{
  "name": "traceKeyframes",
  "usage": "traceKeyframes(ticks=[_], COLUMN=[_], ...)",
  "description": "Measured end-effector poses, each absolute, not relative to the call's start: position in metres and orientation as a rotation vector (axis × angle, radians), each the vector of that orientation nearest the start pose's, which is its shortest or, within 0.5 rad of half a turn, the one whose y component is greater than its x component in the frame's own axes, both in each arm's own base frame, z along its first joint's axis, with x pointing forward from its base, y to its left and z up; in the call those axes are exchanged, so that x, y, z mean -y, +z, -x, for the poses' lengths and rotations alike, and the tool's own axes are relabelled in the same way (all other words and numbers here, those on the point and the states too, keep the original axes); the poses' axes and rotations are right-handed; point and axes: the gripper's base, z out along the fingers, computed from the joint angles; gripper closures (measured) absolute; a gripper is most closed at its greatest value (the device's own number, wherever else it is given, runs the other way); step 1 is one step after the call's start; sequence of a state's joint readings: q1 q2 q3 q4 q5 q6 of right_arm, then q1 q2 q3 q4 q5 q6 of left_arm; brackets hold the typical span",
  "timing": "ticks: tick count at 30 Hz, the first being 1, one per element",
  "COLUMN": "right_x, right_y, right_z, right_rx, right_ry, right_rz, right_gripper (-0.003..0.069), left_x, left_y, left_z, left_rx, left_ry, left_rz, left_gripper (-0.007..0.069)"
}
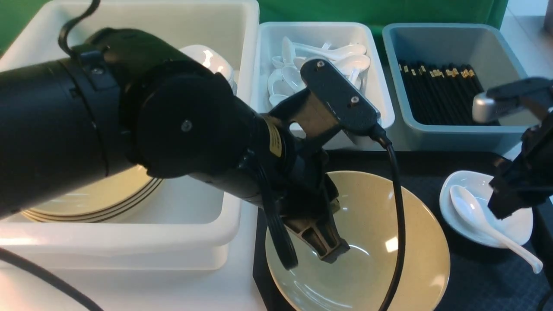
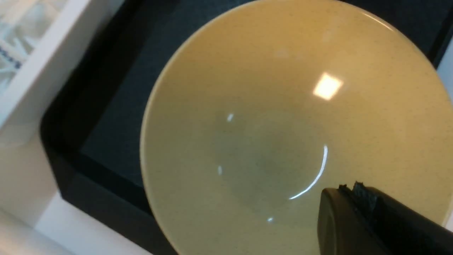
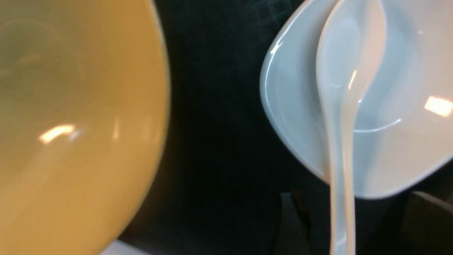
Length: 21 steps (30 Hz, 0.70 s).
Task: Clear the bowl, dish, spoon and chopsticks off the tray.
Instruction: Use the right arm to grab the soup spoon in the middle
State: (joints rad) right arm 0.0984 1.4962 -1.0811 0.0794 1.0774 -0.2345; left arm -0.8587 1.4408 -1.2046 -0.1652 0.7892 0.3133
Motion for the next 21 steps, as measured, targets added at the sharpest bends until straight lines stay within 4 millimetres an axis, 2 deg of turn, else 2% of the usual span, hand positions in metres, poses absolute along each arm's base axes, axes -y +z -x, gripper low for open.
traceKeyframes(ticks=[6,14,17,21], right_x=[-0.035,-0.034,-0.034,-0.034], right_y=[0.229,0.185,0.177,0.175], right_z=[-0.292,-0.308,-0.311,-0.314], right_rx=[-2.939,-3.051,-3.06,-3.037], right_ry=[0.085,0.064,0.059,0.054], right_rz=[0.425,0.377,0.38,0.378], right_gripper=[0.0225,0.019,0.0187,0.0189], left_x=[0.241,0.24,0.24,0.24], left_y=[0.32,0.319,0.319,0.319], left_z=[-0.191,-0.19,-0.19,-0.19], left_rx=[-2.156,-2.157,-2.157,-2.156], left_ry=[-0.439,-0.433,-0.433,-0.432], left_rz=[-1.343,-1.36,-1.361,-1.361], left_gripper=[0.0636,0.0636,0.0636,0.0636])
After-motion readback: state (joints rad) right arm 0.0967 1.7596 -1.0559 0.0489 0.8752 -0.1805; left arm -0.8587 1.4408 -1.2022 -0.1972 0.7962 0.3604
